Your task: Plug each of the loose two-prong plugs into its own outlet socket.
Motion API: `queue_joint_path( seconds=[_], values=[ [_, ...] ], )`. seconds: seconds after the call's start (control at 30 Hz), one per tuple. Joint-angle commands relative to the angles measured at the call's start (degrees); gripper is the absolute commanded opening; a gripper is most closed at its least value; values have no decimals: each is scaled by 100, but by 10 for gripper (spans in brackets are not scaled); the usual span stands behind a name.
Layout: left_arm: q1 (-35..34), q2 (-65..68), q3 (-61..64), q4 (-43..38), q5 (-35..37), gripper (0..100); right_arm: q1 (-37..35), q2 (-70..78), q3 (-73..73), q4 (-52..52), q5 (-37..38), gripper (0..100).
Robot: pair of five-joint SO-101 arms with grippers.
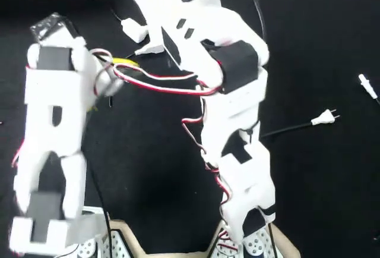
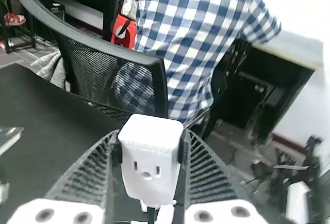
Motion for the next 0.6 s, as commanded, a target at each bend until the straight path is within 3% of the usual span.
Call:
queue_joint_path(
  seconds=[0.0, 0.23, 0.4, 0.57],
  values=[
    [207, -1116, 338, 35, -475, 468, 79, 31, -163, -141, -387, 11],
    [-224, -2435, 1833, -1459, -1029, 468, 70, 277, -163, -44, -905, 11],
    [-207, -3859, 3442, -3279, -1020, 468, -211, 277, -171, 185, -1099, 11],
    [-198, -5565, 5604, -5741, -782, 468, -554, 277, -171, 615, -1134, 11]
  ],
)
